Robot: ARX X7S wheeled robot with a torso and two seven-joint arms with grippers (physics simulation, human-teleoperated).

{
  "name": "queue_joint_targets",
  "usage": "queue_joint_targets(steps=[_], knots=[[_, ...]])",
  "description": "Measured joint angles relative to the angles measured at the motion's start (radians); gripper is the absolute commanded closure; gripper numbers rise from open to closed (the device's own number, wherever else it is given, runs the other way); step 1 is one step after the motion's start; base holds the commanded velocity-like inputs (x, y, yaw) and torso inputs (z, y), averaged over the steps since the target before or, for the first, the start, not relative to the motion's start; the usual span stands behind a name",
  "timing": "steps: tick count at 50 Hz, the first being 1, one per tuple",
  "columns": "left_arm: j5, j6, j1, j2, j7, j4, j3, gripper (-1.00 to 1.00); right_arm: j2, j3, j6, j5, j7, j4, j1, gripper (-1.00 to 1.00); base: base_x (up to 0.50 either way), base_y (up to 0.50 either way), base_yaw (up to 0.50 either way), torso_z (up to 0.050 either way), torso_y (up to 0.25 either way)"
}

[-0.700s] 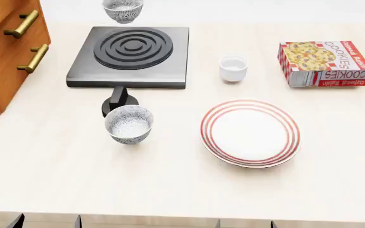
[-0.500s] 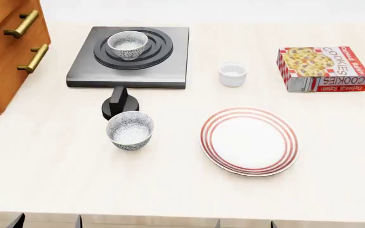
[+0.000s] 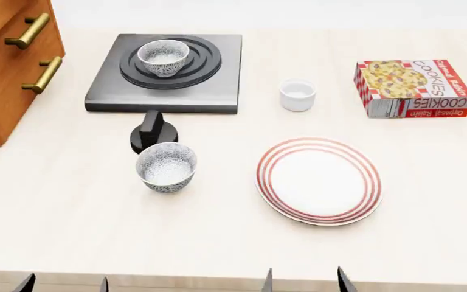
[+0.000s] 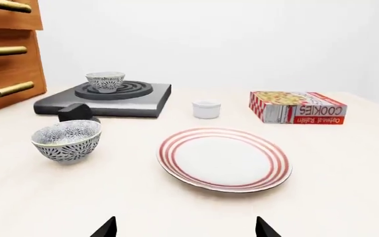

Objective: Pick the akita bowl on the stove and place it on the plate.

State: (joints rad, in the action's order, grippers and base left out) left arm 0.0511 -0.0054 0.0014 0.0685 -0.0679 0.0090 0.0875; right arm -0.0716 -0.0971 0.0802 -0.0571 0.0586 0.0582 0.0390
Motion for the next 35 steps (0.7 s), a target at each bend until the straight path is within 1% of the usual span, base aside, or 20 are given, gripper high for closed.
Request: queue_joint_targets(steps=[3, 7, 11, 15, 20, 23, 28, 31, 35], knots=[[0.003, 0.001, -0.002, 0.004, -0.004, -0.003, 0.005, -1.0, 0.0, -0.014, 0.092, -0.002, 0.006, 0.069, 0.046, -1.0, 0.0, 0.0, 0.0, 0.0, 0.0], [0.008, 0.001, -0.002, 0.009, -0.01, -0.004, 0.011, -1.0, 0.007, -0.032, 0.265, -0.012, 0.014, 0.174, 0.15, -1.0, 0.0, 0.0, 0.0, 0.0, 0.0], [0.012, 0.002, -0.003, 0.014, -0.016, -0.006, 0.017, -1.0, 0.018, -0.043, 0.458, -0.028, 0.025, 0.262, 0.295, -1.0, 0.0, 0.0, 0.0, 0.0, 0.0], [0.016, 0.005, -0.005, 0.019, -0.021, -0.011, 0.022, -1.0, 0.022, -0.033, 0.649, -0.049, 0.034, 0.311, 0.474, -1.0, 0.0, 0.0, 0.0, 0.0, 0.0], [0.02, 0.007, -0.006, 0.025, -0.028, -0.013, 0.029, -1.0, 0.004, -0.003, 0.854, -0.074, 0.031, 0.339, 0.674, -1.0, 0.0, 0.0, 0.0, 0.0, 0.0], [0.022, 0.007, -0.007, 0.028, -0.033, -0.013, 0.034, -1.0, -0.017, 0.015, 0.955, -0.089, 0.024, 0.359, 0.762, -1.0, 0.0, 0.0, 0.0, 0.0, 0.0], [0.026, 0.01, -0.008, 0.033, -0.039, -0.017, 0.041, -1.0, -0.057, 0.067, 1.106, -0.113, 0.01, 0.44, 0.827, -1.0, 0.0, 0.0, 0.0, 0.0, 0.0], [0.028, 0.012, -0.009, 0.036, -0.043, -0.018, 0.045, -1.0, -0.071, 0.108, 1.165, -0.122, 0.005, 0.492, 0.82, -1.0, 0.0, 0.0, 0.0, 0.0, 0.0], [0.031, 0.013, -0.009, 0.039, -0.047, -0.02, 0.05, -1.0, -0.084, 0.154, 1.198, -0.127, 0.003, 0.55, 0.782, -1.0, 0.0, 0.0, 0.0, 0.0, 0.0]])
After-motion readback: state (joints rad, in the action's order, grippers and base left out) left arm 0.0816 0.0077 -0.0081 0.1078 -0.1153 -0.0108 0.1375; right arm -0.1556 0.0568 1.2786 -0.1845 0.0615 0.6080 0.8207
